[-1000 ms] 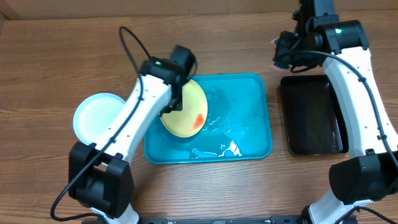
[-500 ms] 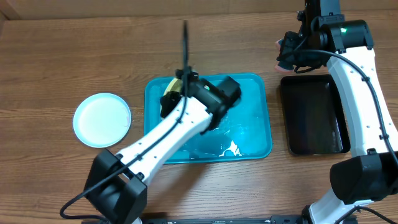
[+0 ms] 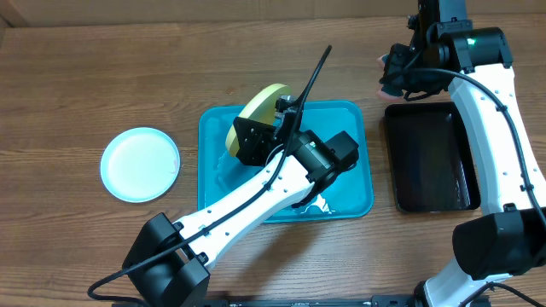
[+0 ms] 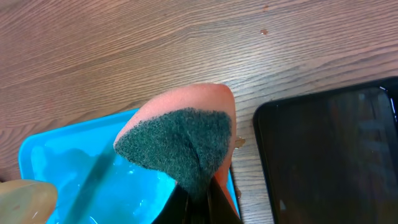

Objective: Clean dirty plates on tray and stack at the side
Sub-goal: 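Lift the yellow plate with the left gripper and stack it on the left pile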

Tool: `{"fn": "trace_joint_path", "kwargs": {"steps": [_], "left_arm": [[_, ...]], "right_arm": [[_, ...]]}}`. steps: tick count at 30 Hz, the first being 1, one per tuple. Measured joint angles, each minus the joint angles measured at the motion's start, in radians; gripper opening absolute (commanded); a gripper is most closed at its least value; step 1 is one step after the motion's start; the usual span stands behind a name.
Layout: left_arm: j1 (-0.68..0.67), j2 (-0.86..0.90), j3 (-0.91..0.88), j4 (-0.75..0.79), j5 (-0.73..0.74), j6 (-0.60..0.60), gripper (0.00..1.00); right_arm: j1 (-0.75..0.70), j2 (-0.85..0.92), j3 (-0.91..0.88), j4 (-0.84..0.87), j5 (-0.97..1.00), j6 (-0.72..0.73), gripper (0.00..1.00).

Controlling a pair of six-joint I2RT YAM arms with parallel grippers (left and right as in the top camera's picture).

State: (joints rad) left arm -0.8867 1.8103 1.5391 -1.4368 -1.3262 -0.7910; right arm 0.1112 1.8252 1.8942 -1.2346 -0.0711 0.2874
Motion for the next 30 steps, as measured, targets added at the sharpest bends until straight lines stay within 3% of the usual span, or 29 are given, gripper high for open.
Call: {"fn": "trace_joint_path", "kwargs": {"steps": [6,16,22,30], "left_arm": [[0.006,0.0,0.0,0.0,0.071,-0.048,0.04],[0.222,0.0,0.0,0.013,0.51,-0.058,0.05],[0.455,-0.003,0.0,0.134,0.781,0.112,0.05],[0.911,-0.014,-0.01,0.23,1.19,0.355,0.05]], "right_arm": [[0.0,0.0,0.0,-0.005,0.0,0.0,0.04],[0.0,0.0,0.0,-0.008,0.0,0.0,0.04],[0.0,0.0,0.0,-0.01,0.0,0.0,0.04],[0.0,0.0,0.0,-0.015,0.0,0.0,0.04]]}}
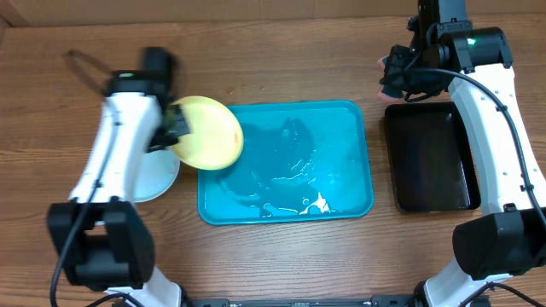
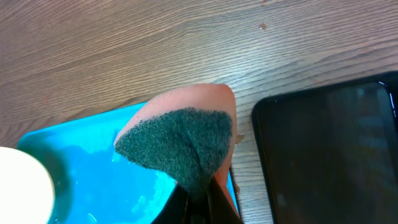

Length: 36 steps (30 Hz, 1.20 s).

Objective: Clean dirty plates on tray and stack at the side
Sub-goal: 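Lift the yellow plate with the left gripper and stack it on the left pile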

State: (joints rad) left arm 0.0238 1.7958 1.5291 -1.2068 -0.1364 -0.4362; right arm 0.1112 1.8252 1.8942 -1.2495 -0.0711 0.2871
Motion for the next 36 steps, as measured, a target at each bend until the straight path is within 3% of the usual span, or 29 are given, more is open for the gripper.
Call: {"fn": "trace_joint_path", "kwargs": {"steps": [6,12,19,24,33,36], "left_arm": [[0.32,-0.006,-0.1,0.05,0.227,0.118,0.05],[0.583,-0.007,-0.29,0.198,0.376,0.164,0.04],[0.707,-0.008,-0.376,0.311,0.429,0.179,0.05],[0.698,-0.008,-0.38,0.317,0.446,0.178,0.41],[0.614,-0.014,-0.378,0.279,0.455,0.208,0.5],[0.553,-0.06,-0.351,0.252,0.447,0.217,0.68]], "right_arm": [[0.0,0.0,0.0,0.001,0.0,0.0,0.04],[0.0,0.0,0.0,0.0,0.0,0.0,0.04],[0.0,0.0,0.0,0.0,0.0,0.0,0.04],[0.0,0.0,0.0,0.0,0.0,0.0,0.04],[0.0,0.0,0.0,-0.053,0.055,0.0,0.04],[-0.002,0.0,0.0,-0.089,0.13,0.0,0.04]]}}
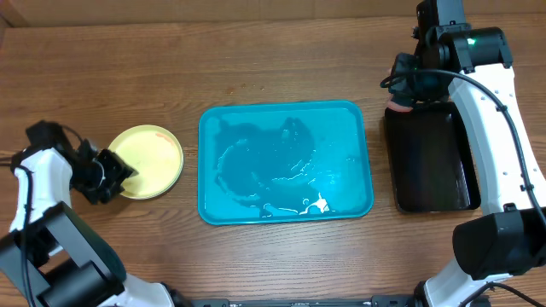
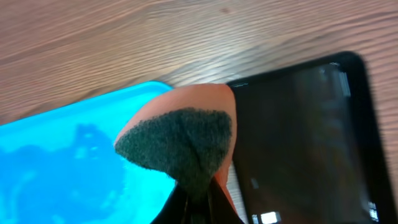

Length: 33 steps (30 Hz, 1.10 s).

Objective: Clean dirty plates on tray and stack at the side
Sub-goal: 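Lift the yellow plate with the left gripper and stack it on the left pile, then place the sponge with the right gripper onto the black tray and release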

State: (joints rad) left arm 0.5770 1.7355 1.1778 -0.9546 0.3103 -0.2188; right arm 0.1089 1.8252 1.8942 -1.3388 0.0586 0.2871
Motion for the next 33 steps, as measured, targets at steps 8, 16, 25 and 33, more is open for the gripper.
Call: {"fn": "trace_joint_path", "kwargs": {"steps": [8,16,25,33], "left_arm": [[-0.18,-0.223,0.071,-0.013,-0.038,0.017,0.83],[-0.425,-0.243,0.074,-0.025,-0.068,0.032,0.87],[-0.634,-0.241,0.074,0.061,-0.106,0.043,1.0],[-0.663,-0.241,0.074,0.065,-0.107,0.043,1.0]], "right_arm": [[-0.11,0.0,-0.128,0.006,0.089,0.0,0.05],[-0.206,0.0,-0.385,0.208,0.068,-0.142,0.04],[-0.205,0.005,-0.619,0.454,-0.003,-0.357,0.04],[-0.205,0.005,-0.638,0.492,-0.007,-0.406,0.61]]}}
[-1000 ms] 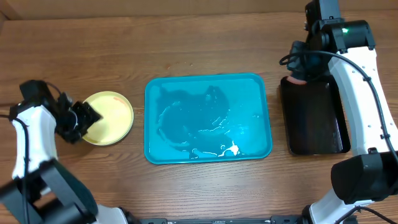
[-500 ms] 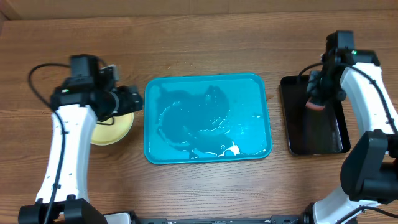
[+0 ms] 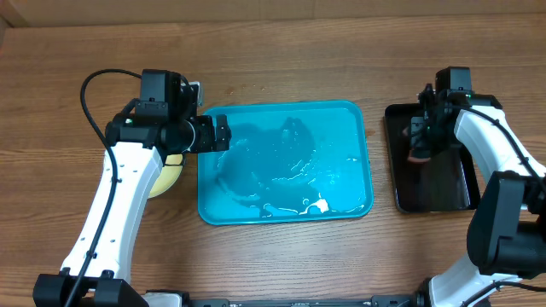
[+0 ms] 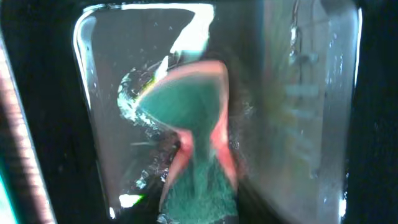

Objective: Clean dirty plates on tray and stack at the side
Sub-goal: 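Place the sponge with the right gripper onto the black tray and release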

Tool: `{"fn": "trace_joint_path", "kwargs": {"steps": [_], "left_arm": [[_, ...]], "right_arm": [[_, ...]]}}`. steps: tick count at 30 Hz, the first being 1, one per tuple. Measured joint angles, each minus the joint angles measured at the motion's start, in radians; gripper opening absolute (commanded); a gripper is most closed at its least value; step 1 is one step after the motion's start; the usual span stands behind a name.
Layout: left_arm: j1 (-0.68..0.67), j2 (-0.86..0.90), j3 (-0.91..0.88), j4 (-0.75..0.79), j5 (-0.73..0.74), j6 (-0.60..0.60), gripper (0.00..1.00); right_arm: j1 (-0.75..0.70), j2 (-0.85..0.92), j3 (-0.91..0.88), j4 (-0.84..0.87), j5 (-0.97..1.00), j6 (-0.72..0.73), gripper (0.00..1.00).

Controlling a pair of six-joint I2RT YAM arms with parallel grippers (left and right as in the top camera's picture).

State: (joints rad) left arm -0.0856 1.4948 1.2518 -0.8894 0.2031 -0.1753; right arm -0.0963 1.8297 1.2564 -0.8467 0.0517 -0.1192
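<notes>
The yellow plate [image 3: 169, 175] lies on the table left of the blue tray [image 3: 256, 183], mostly hidden under my left arm. My left gripper [image 3: 212, 135] hangs over the tray's left edge, jaws apart and empty. My right gripper [image 3: 420, 141] is down in the black water tray [image 3: 452, 183], shut on the pink and green sponge [image 3: 419, 153]. In the right wrist view the folded sponge [image 4: 186, 99] is dipped in the water of the black tray [image 4: 298, 93], with bubbles around it.
The blue tray holds a film of water and a small white scrap [image 3: 317, 205] near its front edge. The black tray stands just right of the blue tray. Bare wooden table [image 3: 273, 51] lies behind both.
My left gripper went from left of the yellow plate to over the blue tray's left edge. My right gripper dropped from the black tray's back left corner into its water with the sponge.
First my left gripper held the yellow plate tilted over the blue tray while the right held the sponge behind the black tray. The plate was then carried left and ended up on the white plate, released. The sponge has since gone into the black tray's water.
</notes>
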Motion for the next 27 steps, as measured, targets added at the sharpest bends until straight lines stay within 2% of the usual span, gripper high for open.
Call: {"fn": "trace_joint_path", "kwargs": {"steps": [7,8,9,11,18,22,27], "left_arm": [[0.0,0.0,0.0,0.003,-0.003,0.0,1.0],[0.0,0.0,0.0,0.003,-0.003,0.0,1.0],[0.0,0.0,0.0,0.004,-0.005,0.0,1.0],[0.0,0.0,0.0,0.003,-0.006,0.0,1.0],[0.0,0.0,0.0,0.003,-0.006,0.0,1.0],[0.0,0.0,0.0,0.003,-0.006,0.0,1.0],[0.0,0.0,0.0,0.003,-0.006,0.0,1.0]], "right_arm": [[0.0,-0.002,0.078,-0.108,0.011,0.088,0.66],[0.0,-0.005,0.105,-0.13,0.01,0.096,0.69],[0.001,-0.017,0.142,-0.162,0.004,0.102,0.85],[0.003,-0.051,0.199,-0.209,-0.013,0.114,1.0],[0.045,-0.309,0.409,-0.369,-0.152,0.127,1.0],[0.066,-0.476,0.434,-0.415,-0.24,0.138,1.0],[0.066,-0.562,0.434,-0.44,-0.299,0.147,1.0]]}}
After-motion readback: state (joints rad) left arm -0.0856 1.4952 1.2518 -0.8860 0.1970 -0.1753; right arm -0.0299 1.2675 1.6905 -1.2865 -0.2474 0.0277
